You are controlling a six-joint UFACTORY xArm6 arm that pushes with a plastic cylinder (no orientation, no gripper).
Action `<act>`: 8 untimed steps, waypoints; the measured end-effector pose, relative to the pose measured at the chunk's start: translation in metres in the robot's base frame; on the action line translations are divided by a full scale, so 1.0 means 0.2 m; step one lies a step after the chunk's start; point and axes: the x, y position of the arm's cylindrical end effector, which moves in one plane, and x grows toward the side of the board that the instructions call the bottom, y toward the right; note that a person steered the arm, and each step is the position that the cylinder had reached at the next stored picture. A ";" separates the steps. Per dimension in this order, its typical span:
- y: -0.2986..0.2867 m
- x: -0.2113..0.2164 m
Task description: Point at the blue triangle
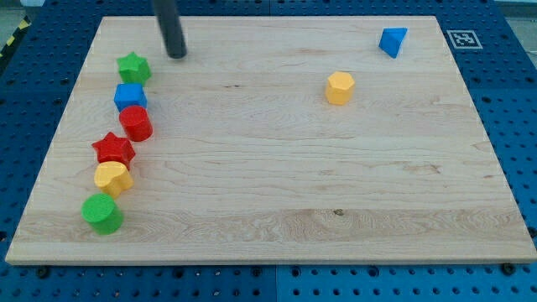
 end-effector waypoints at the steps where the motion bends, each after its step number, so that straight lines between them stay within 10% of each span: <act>1: 0.22 0.00; 8: 1.76 0.30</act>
